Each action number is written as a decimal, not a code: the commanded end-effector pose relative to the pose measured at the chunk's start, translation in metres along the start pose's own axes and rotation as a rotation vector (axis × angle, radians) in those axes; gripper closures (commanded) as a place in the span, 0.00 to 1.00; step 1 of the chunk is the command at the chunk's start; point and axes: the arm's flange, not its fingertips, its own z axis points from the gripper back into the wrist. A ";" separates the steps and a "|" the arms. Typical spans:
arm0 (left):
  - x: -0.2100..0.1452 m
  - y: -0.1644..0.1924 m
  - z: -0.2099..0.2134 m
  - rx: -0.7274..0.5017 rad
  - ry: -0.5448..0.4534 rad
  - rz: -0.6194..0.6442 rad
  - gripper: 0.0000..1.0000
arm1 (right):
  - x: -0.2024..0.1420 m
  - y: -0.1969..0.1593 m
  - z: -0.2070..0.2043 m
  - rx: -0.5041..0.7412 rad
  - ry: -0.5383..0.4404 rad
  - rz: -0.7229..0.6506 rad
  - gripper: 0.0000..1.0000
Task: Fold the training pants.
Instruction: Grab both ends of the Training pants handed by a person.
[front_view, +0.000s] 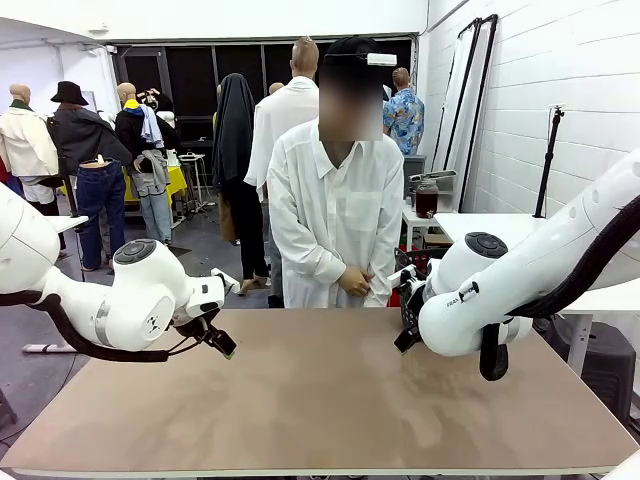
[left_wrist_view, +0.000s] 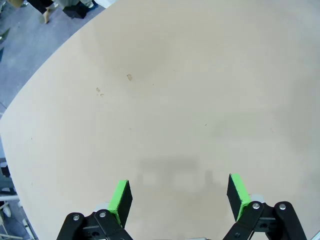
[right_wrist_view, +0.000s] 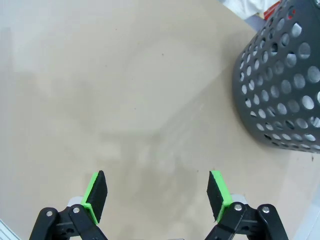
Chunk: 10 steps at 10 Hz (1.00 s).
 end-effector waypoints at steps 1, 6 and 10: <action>0.009 -0.004 0.014 0.004 0.006 -0.002 0.00 | -0.001 0.004 0.016 0.017 -0.026 0.008 0.00; 0.037 -0.031 0.086 0.049 -0.004 0.038 0.00 | 0.001 0.035 0.087 0.047 -0.069 0.050 0.00; 0.051 -0.042 0.129 0.020 -0.041 0.048 0.00 | 0.005 0.056 0.126 0.032 -0.070 0.104 0.00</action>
